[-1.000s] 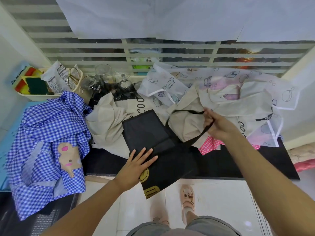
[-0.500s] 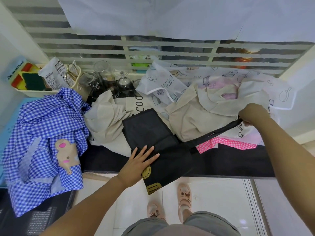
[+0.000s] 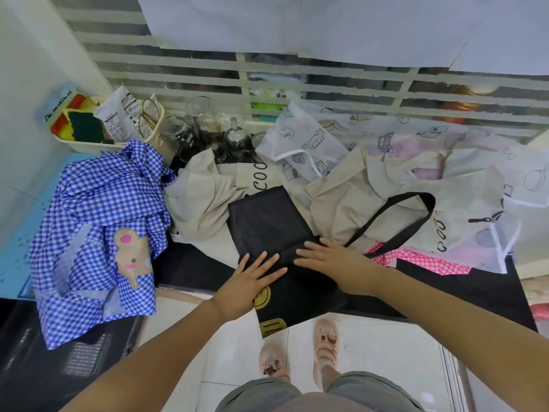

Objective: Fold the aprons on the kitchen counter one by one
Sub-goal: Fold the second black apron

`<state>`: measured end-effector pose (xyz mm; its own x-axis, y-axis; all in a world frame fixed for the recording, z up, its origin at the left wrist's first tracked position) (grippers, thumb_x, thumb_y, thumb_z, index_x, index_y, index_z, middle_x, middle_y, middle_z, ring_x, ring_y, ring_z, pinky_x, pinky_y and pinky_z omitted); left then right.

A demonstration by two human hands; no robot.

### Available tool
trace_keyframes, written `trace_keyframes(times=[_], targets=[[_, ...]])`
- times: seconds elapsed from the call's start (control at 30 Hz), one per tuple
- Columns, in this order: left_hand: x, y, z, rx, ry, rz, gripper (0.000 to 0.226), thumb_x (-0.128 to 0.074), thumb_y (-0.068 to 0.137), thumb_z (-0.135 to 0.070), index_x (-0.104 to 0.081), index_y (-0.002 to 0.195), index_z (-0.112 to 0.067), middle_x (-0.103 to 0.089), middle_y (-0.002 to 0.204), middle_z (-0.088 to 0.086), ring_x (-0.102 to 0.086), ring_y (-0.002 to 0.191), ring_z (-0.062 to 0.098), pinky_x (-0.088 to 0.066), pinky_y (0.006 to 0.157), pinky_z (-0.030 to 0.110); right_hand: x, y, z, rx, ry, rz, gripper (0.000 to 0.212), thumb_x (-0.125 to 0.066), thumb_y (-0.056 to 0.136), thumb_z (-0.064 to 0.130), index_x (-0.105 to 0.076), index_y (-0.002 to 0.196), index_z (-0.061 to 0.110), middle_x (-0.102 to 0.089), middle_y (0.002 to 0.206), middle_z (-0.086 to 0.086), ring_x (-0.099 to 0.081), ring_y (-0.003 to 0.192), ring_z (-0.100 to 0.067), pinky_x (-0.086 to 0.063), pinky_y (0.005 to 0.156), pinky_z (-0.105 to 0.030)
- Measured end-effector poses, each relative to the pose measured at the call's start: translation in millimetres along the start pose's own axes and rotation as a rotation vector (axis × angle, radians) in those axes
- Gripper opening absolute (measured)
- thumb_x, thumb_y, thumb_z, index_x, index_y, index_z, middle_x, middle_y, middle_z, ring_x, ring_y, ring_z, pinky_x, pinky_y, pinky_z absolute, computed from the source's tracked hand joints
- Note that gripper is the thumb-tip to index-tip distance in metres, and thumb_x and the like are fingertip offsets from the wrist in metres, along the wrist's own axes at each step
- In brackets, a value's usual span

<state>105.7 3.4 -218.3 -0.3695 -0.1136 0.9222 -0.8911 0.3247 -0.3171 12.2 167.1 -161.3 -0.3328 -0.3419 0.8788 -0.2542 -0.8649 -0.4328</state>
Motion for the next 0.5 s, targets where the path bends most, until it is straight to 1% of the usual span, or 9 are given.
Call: trace_keyframes(times=[0.03,0.1,0.2,0.27,0.3,0.33,0.37,0.43,0.5], targets=[[1.7,-0.5,0.7,-0.004,-0.034,0.006,0.094,-0.053,0.094,-0.010,0.020,0.142,-0.044,0.027,0.151,-0.012,0.028,0.139,0.014,0.028,0.105,0.033,-14.5,2.4,-0.4,0.020,-0.045,0.060,0.099,-0.059,0.083,-0.005,0.002,0.152,0.031,0.009,0.159,0.006,0.018,0.142,-0.012,0.011,0.115,-0.033],[4.0,-2.8,2.8,-0.002,-0.119,0.021,0.088,-0.055,0.093,-0.008,0.008,0.144,-0.043,0.020,0.152,-0.016,0.024,0.140,0.009,0.025,0.109,0.030,-30.4,1.4,-10.4,0.029,-0.031,0.107,0.107,-0.059,0.083,-0.005,0.015,0.149,0.036,0.020,0.157,0.007,0.023,0.139,-0.012,0.007,0.119,-0.039],[2.2,-2.1,7.0,0.038,-0.434,-0.007,0.086,-0.051,0.087,0.011,-0.015,0.144,-0.044,0.002,0.153,-0.023,0.014,0.140,-0.006,0.017,0.115,0.028,-31.0,-1.8,-28.2,-0.028,0.167,0.079,0.106,-0.060,0.081,-0.002,0.011,0.148,0.039,0.016,0.157,0.014,0.018,0.140,-0.005,0.002,0.121,-0.035],[3.7,-1.1,9.8,0.130,-0.746,-0.056,0.075,-0.045,0.093,0.010,-0.030,0.135,-0.050,-0.010,0.149,-0.029,0.007,0.135,-0.020,0.011,0.118,0.028,-29.7,-1.9,-33.4,-0.059,0.283,0.052,0.104,-0.065,0.080,0.009,0.005,0.150,0.040,0.011,0.157,0.017,0.017,0.141,-0.002,0.006,0.116,-0.026],[6.9,-0.5,9.7,0.177,-0.880,-0.090,0.070,-0.042,0.097,0.006,-0.035,0.131,-0.055,-0.017,0.148,-0.027,0.000,0.138,-0.018,0.009,0.119,0.028,-29.0,-1.6,-34.1,-0.061,0.306,0.033,0.104,-0.069,0.079,0.017,0.004,0.150,0.040,0.010,0.156,0.019,0.017,0.141,-0.001,0.007,0.114,-0.023],[11.8,-0.2,9.2,0.223,-1.011,-0.108,0.065,-0.036,0.099,0.004,-0.036,0.129,-0.055,-0.023,0.148,-0.022,-0.010,0.141,-0.010,0.004,0.120,0.027,-29.0,-0.4,-34.9,-0.057,0.316,0.004,0.103,-0.071,0.080,0.025,0.002,0.151,0.040,0.009,0.156,0.020,0.017,0.141,0.000,0.007,0.113,-0.021],[13.8,0.3,11.3,0.290,-1.146,-0.098,0.059,-0.030,0.101,0.005,-0.038,0.131,-0.046,-0.028,0.148,-0.015,-0.022,0.140,-0.004,-0.005,0.120,0.024,-28.8,1.2,-36.0,-0.056,0.332,-0.037,0.100,-0.072,0.080,0.030,-0.002,0.151,0.039,0.006,0.156,0.021,0.014,0.141,0.000,0.005,0.114,-0.020],[20.5,1.2,14.4,0.351,-1.376,-0.061,0.043,-0.023,0.103,0.003,-0.036,0.139,-0.016,-0.031,0.150,-0.001,-0.040,0.127,-0.003,-0.026,0.110,0.012,-21.9,4.8,-34.7,-0.051,0.408,-0.135,0.084,-0.070,0.084,0.028,-0.019,0.150,0.037,-0.007,0.157,0.020,0.004,0.144,0.000,-0.005,0.117,-0.022],[21.7,0.5,23.3,0.381,-1.411,-0.035,0.037,-0.026,0.102,0.003,-0.038,0.137,-0.002,-0.041,0.143,0.006,-0.050,0.117,0.002,-0.036,0.100,0.008,-9.2,11.2,-32.4,-0.063,0.468,-0.221,0.061,-0.067,0.086,0.018,-0.043,0.141,0.032,-0.026,0.153,0.016,-0.013,0.141,0.000,-0.018,0.117,-0.025]])
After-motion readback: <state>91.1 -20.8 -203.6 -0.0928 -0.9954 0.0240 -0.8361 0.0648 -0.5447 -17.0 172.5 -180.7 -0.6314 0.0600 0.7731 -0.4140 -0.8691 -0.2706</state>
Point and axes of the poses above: each hand's wrist, its own y-axis towards the middle knuckle, its own x-axis out of the back of the hand, z = x × y, the point moved 6 cm from there along y, towards the middle knuckle
